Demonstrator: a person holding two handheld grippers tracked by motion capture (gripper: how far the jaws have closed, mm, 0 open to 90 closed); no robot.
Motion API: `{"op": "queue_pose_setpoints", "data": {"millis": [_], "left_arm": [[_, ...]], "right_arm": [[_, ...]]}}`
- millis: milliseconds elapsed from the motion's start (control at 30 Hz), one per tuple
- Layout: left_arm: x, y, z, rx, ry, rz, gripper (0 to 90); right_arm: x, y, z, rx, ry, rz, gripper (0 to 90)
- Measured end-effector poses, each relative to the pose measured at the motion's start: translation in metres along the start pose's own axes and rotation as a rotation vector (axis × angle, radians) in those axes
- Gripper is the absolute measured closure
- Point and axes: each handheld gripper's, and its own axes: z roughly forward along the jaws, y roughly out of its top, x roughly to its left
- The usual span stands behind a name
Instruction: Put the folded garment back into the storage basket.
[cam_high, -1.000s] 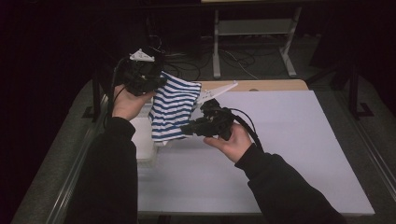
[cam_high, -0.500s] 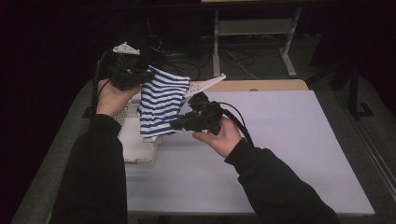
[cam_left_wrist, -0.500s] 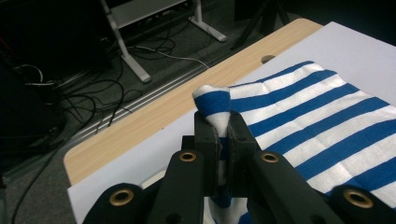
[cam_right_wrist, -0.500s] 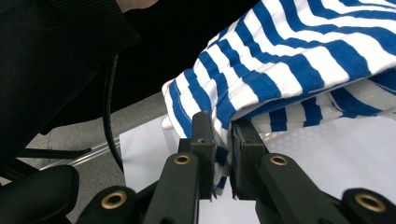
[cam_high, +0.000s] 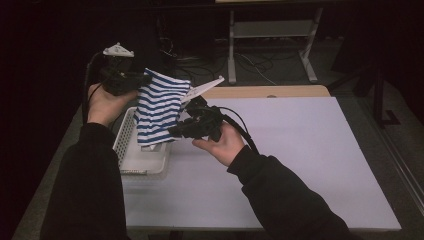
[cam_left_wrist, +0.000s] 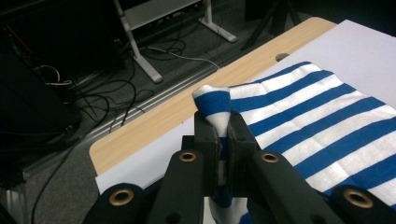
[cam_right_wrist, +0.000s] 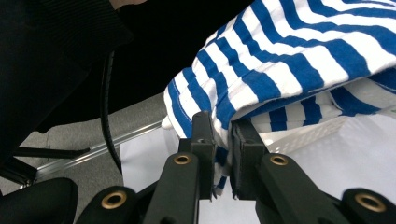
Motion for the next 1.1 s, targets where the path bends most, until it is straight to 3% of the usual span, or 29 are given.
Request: {"op": "queue_pose_setpoints", "data": {"millis": [800,900,1100], "left_arm": [[0.038,-0.043,-0.016,-0.004,0.044,-0.052,84.4],[0.043,-0.050,-0.015,-0.004,0.043,-0.082,84.5],[0.050,-0.064,-0.014,-0.001,0.050,-0.101,84.5]], "right_arm": [[0.012,0.012,0.056,0.029,0.022,-0.010,80.3],[0.011,0.011,0.064,0.024,0.034,-0.005,80.3],[0.013,0.008,0.078,0.040,0.022,-0.024,80.3]]}}
